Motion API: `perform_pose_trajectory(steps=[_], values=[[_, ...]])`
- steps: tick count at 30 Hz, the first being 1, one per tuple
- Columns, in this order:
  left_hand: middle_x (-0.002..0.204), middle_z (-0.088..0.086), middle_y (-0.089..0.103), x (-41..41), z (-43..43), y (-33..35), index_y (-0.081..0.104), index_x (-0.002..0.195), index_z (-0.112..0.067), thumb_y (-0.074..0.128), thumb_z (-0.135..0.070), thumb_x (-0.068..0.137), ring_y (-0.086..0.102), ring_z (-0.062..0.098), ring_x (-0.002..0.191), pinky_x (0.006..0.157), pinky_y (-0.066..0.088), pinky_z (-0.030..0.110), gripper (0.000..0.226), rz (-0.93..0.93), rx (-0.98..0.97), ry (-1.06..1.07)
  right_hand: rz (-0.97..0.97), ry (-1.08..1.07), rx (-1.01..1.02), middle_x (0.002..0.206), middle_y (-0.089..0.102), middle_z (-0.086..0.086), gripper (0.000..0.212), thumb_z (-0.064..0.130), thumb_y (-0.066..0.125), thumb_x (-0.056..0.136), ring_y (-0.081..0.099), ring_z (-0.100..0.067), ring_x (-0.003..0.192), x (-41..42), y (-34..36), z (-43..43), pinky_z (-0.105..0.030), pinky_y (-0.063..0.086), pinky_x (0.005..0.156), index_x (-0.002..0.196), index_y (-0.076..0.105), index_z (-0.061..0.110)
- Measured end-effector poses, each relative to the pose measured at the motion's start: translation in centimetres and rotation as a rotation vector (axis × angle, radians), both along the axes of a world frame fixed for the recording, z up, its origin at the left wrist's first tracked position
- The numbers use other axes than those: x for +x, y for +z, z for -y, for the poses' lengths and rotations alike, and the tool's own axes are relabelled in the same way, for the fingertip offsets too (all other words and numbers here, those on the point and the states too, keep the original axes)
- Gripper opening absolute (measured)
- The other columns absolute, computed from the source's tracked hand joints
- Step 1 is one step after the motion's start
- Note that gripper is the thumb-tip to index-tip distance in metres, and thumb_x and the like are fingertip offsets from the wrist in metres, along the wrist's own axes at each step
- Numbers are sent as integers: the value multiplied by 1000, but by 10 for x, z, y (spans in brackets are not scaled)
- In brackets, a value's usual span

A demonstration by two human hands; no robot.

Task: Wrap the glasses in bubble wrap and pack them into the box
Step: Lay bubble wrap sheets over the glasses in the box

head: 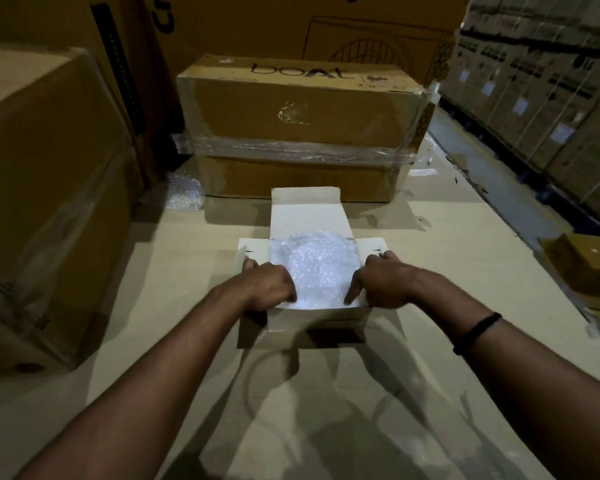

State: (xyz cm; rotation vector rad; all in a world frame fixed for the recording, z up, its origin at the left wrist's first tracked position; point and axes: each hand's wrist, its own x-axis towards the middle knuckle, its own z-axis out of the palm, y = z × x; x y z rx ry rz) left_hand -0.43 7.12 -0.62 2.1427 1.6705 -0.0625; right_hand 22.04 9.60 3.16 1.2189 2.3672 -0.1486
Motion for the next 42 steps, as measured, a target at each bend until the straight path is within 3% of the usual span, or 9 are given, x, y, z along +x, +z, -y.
perform_pose_trajectory(steps=[4, 8, 14, 19, 27, 32, 36, 40, 42], values=[[132, -5, 56, -4, -6, 6, 69, 106, -33, 63, -31, 85, 42, 18, 124, 106, 23, 41, 22, -154, 364, 58, -91, -20, 239, 125, 61, 10, 36, 49, 62, 87, 45, -18, 120, 11, 7, -22, -39, 29, 96, 120, 60, 36], [149, 3, 36, 1, -11, -9, 60, 123, -36, 65, -67, 72, 25, 28, 137, 110, 14, 53, 60, -464, 188, 26, 156, 34, 139, 144, 47, 7, 59, 70, 58, 78, 25, -24, 142, 4, -16, -29, -57, 13, 113, 121, 60, 29], [150, 5, 37, 3, -15, -24, 56, 128, -31, 58, -72, 76, 23, 32, 139, 112, 9, 57, 66, -518, 189, 19, 222, 20, 126, 137, 51, 3, 50, 59, 53, 87, 16, -30, 144, -5, -40, -31, -65, -8, 111, 120, 61, 22], [148, -2, 42, -9, -12, -9, 60, 112, -32, 67, -67, 73, 27, 23, 139, 112, 9, 52, 53, -266, 282, 93, -1, -76, 74, 148, 44, 5, 53, 57, 60, 85, 16, -21, 147, 7, -18, -39, -58, 0, 116, 131, 54, 30], [160, 3, 25, 9, -29, -2, 13, 154, -23, 82, -54, 64, 11, 30, 146, 115, 3, 55, 118, -384, 96, 3, 147, -62, 77, 143, 48, -3, 53, 19, 52, 78, 13, -28, 145, -20, -33, -56, -65, -6, 112, 131, 49, 16], [158, 5, 29, 16, -37, -1, 15, 153, -24, 82, -51, 63, 10, 34, 146, 116, 0, 57, 116, -444, 47, 10, 172, -91, 110, 128, 58, -4, 42, 22, 54, 83, 34, -27, 135, -27, -22, -57, -56, 13, 114, 125, 54, 18], [155, 5, 33, 14, -26, 5, 33, 147, -22, 81, -53, 65, 22, 31, 143, 115, 5, 56, 100, -417, 151, 39, -182, -37, 318, 126, 62, -4, 51, 13, 55, 84, 58, -25, 114, -27, -7, -63, -37, 46, 94, 134, 51, 20], [126, -1, 60, 12, 3, -2, 66, 115, -28, 63, -41, 83, 47, 23, 120, 108, 19, 48, 35, -324, 423, 54, -225, 14, 155, 144, 49, -6, 61, 5, 49, 87, 47, -25, 130, -37, -22, -70, -38, 43, 104, 146, 39, 20], [107, -4, 67, 13, 20, -13, 71, 97, -24, 45, -39, 92, 53, 20, 108, 109, 19, 50, 30, -254, 423, 30, -117, 30, 104, 149, 43, -6, 59, 12, 48, 93, 44, -26, 133, -43, -32, -75, -39, 39, 109, 149, 33, 22]])
